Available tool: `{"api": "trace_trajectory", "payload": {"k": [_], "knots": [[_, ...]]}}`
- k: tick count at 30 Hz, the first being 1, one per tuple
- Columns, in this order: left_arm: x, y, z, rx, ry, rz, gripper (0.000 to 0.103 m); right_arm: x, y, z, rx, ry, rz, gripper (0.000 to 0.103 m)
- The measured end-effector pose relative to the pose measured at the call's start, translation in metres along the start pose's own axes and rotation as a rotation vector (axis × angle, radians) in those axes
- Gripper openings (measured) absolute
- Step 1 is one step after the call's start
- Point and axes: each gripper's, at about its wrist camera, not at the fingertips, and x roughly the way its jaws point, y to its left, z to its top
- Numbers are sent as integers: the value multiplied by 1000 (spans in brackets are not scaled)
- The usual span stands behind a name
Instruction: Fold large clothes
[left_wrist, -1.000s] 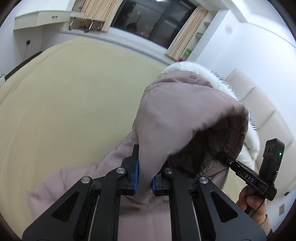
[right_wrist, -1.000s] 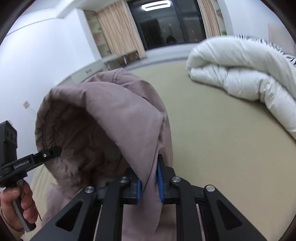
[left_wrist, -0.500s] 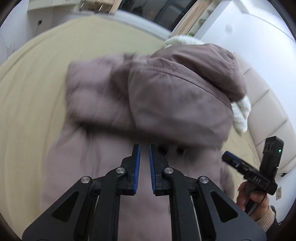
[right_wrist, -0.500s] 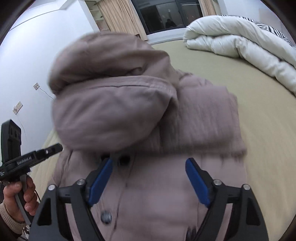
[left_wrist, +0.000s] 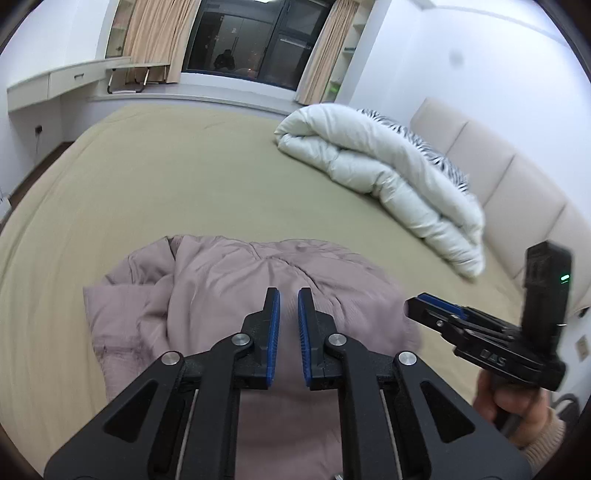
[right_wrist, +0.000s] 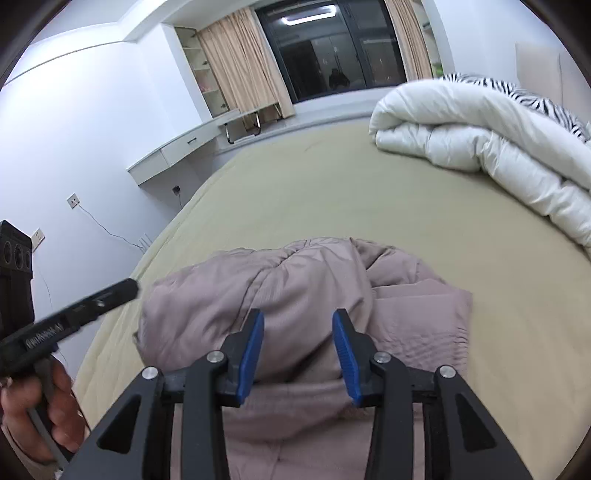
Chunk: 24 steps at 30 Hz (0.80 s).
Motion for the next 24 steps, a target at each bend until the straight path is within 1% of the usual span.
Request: {"api": "trace_trajectory", "payload": {"k": [2, 3, 5, 6, 7, 8, 10, 11, 12, 14, 16, 17, 19, 21, 23, 24], "knots": [[43, -4, 3, 4, 81, 45, 9, 22, 0, 1, 4, 33, -2, 43], [63, 2, 2, 1, 115, 74, 9, 34, 0, -2, -5, 53, -25, 43], [94, 17, -15, -16, 190, 130, 9, 57, 1, -18, -12, 115, -45, 43], [109, 27, -27, -34, 231, 142, 9, 73, -1, -29, -25, 161, -59, 43], [121, 38, -40, -58, 257, 132, 9, 86, -2, -42, -45, 192, -76, 43], [127, 48, -53, -72, 260, 118, 9, 94, -2, -54, -69, 197, -90, 44], [130, 54, -62, -82, 248, 100, 9, 101, 5, -72, -156, 165, -130, 44], [128, 53, -62, -83, 244, 95, 9, 101, 9, -73, -189, 164, -148, 44], [124, 53, -61, -90, 242, 91, 9, 97, 12, -72, -205, 174, -156, 44], [107, 57, -55, -121, 199, 80, 9, 83, 9, -61, -176, 175, -139, 43], [84, 56, -49, -132, 120, 84, 9, 58, 6, -44, -135, 97, -125, 43], [71, 52, -43, -120, 83, 86, 9, 46, 5, -32, -124, 46, -122, 43], [54, 42, -34, -103, 31, 61, 9, 36, 4, -11, -102, -8, -106, 43], [49, 30, -28, -73, 23, 44, 9, 42, 8, 14, -95, -16, -86, 43], [56, 25, -23, -55, 50, 52, 9, 60, 15, 31, -102, -3, -75, 43], [63, 28, -27, -64, 73, 59, 9, 74, 20, 34, -106, 23, -76, 43]]}}
